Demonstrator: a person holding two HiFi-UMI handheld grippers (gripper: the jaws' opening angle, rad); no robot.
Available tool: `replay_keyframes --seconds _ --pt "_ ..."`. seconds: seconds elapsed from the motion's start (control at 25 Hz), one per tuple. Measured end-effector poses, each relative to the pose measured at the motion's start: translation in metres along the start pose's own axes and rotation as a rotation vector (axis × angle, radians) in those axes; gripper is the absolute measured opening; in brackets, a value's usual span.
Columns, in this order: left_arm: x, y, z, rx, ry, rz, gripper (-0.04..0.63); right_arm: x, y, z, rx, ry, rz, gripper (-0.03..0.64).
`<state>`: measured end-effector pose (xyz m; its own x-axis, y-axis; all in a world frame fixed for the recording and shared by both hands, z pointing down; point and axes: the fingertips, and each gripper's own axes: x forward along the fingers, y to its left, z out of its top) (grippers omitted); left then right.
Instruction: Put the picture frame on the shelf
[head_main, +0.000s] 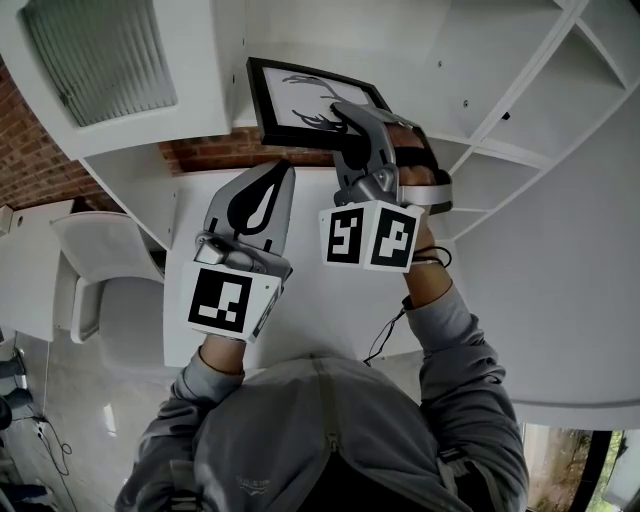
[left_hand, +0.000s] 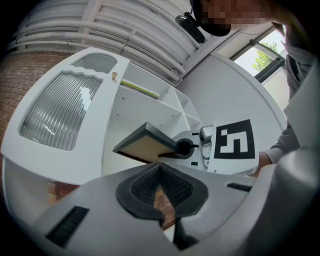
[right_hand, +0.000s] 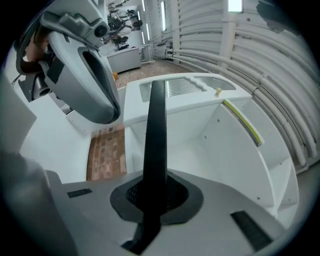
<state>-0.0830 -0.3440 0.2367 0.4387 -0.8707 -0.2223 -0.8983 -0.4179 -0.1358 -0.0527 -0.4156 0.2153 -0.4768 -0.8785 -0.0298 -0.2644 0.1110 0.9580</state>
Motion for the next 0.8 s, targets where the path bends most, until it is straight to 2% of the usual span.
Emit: replay_keyframes --seconds 0.16,0.36,0.48,0.8 --pt "0.003 -0.002 -0.003 0.002 0.010 -0.003 0.006 0.012 0.010 -0.002 -0.069 0.012 0.041 0.032" --pt "0.011 -0.005 0.007 -0.033 -0.037 -0.006 0.006 0.023 0.021 -0.005 -0.137 0.036 0.085 0.032" --pt "0.016 -0.005 0.004 -0.020 -0.025 -0.017 0.006 0.031 0.026 -0.007 -0.182 0.049 0.106 0.032" --pt "0.041 -0.007 -0.004 -0.002 -0.021 -0.036 0.006 0.037 0.032 -0.007 -0.243 0.030 0.105 0.035"
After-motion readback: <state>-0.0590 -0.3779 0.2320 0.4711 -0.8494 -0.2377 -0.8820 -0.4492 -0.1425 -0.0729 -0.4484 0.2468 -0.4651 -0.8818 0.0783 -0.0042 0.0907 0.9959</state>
